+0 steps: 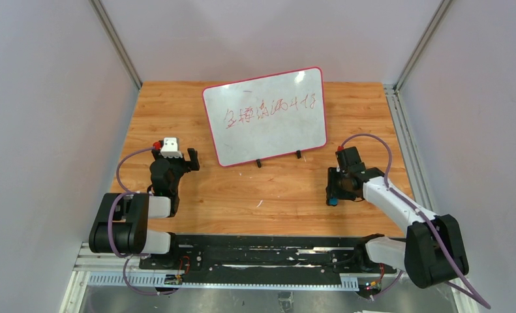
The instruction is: Erase the whiteboard
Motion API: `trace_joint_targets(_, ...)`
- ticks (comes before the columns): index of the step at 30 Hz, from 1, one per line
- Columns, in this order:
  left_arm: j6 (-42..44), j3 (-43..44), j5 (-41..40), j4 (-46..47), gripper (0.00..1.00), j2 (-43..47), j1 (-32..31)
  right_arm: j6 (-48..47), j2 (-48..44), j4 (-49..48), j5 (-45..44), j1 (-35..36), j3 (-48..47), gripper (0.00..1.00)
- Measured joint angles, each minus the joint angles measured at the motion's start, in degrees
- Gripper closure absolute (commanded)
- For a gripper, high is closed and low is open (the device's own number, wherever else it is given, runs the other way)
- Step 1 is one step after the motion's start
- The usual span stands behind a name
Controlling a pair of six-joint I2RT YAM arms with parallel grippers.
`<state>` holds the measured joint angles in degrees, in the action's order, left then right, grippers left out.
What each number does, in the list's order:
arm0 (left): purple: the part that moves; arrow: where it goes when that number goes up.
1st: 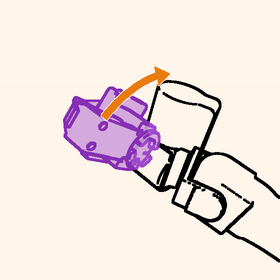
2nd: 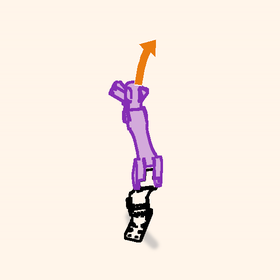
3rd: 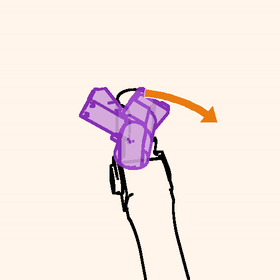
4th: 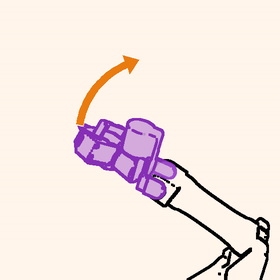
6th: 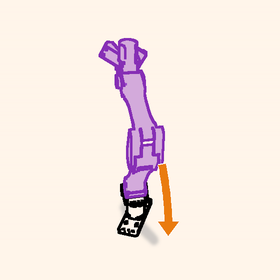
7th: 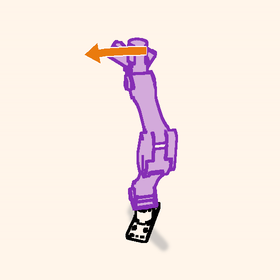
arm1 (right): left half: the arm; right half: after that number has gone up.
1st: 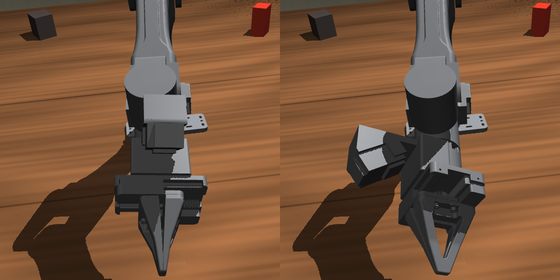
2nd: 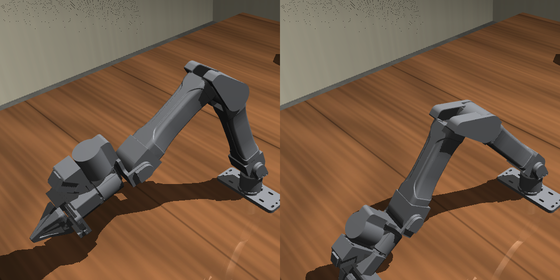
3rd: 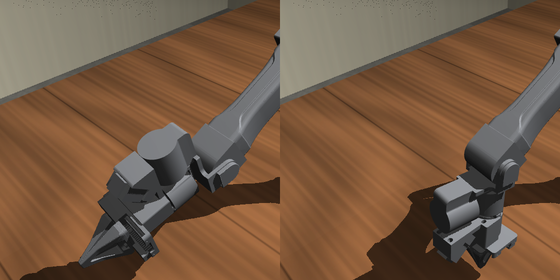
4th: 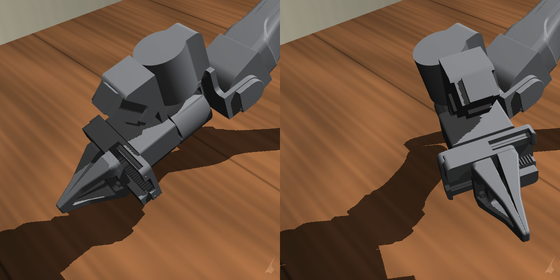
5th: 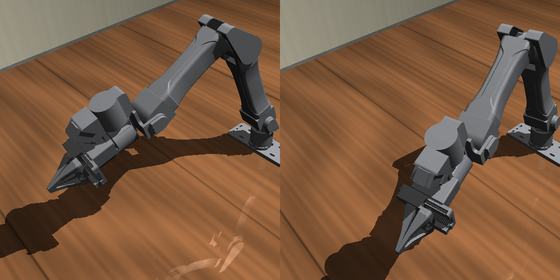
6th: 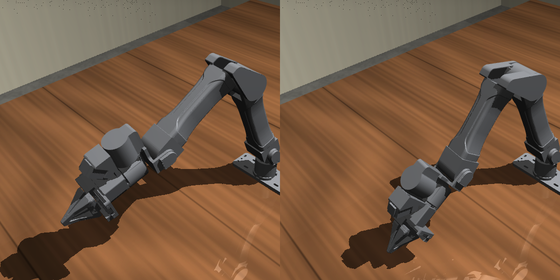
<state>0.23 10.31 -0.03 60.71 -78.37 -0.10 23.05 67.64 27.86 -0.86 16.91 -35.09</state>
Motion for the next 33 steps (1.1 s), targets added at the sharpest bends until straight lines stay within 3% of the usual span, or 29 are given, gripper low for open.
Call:
trace_joint_targets(13, 0.0, 0.0, 0.0, 0.0, 0.02, 0.0, 0.0, -0.35, 2.93, -1.22, 0.42, 0.0, -0.02, 0.65)
trace_joint_targets(18, 0.0, 0.0, 0.0, 0.0, 0.02, 0.0, 0.0, -0.46, 3.21, -1.46, 0.52, 0.0, -0.02, 0.8)
trace_joint_targets(21, 0.0, 0.0, 0.0, 0.0, 0.02, 0.0, 0.0, -0.76, 3.28, -1.49, 0.72, 0.0, -0.11, 0.99)
trace_joint_targets(28, 0.0, 0.0, 0.0, 0.0, 0.02, 0.0, 0.0, -0.83, 2.71, -1.33, 0.9, 0.0, -0.35, 0.99)
trace_joint_targets(33, 0.0, 0.0, 0.0, 0.0, 0.02, 0.0, 0.0, -0.9, -3.8, -1.51, 1.33, 0.48, -0.35, 0.99)
